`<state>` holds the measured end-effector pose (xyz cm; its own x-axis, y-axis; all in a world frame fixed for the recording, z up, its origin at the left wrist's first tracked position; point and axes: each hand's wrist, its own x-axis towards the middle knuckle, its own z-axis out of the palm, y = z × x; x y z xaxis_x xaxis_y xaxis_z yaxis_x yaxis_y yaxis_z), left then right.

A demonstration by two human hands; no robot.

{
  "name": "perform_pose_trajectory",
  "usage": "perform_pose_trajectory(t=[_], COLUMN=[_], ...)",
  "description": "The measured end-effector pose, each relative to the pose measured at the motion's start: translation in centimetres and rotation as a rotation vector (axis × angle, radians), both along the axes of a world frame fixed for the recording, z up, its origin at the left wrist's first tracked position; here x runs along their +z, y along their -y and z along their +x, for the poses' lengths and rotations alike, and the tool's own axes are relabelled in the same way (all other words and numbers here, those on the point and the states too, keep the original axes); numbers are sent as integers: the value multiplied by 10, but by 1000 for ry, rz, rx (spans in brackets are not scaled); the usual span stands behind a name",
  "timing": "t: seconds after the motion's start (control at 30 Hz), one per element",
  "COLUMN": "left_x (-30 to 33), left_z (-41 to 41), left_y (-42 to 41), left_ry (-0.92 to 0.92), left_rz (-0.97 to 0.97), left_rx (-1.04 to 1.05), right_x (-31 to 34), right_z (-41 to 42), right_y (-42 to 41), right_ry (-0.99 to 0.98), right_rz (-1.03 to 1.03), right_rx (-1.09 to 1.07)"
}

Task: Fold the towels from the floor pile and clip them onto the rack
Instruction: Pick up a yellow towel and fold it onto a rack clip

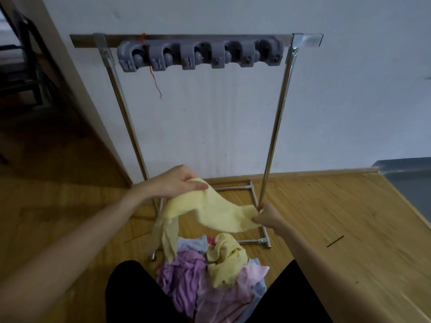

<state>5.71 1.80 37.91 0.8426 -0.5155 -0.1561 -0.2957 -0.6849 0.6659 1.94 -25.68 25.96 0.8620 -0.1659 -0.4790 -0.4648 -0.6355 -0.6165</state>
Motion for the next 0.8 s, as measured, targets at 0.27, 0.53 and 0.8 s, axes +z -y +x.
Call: perform_pose_trajectory(t=[0.27, 0.53, 0.8], left_x=[24, 14, 3], left_z=[-11, -23, -22], left_y=[10, -1, -14], left_ry=[-140, -197, -203], left_rz=[92, 28, -17], left_rx=[-243, -179, -123], right_x=[14, 61, 80], right_z=[-5, -4, -2], right_y=[-43, -88, -64], right_ry=[68, 36, 90], right_rz=[496, 806, 738], right_rx=[499, 666, 652])
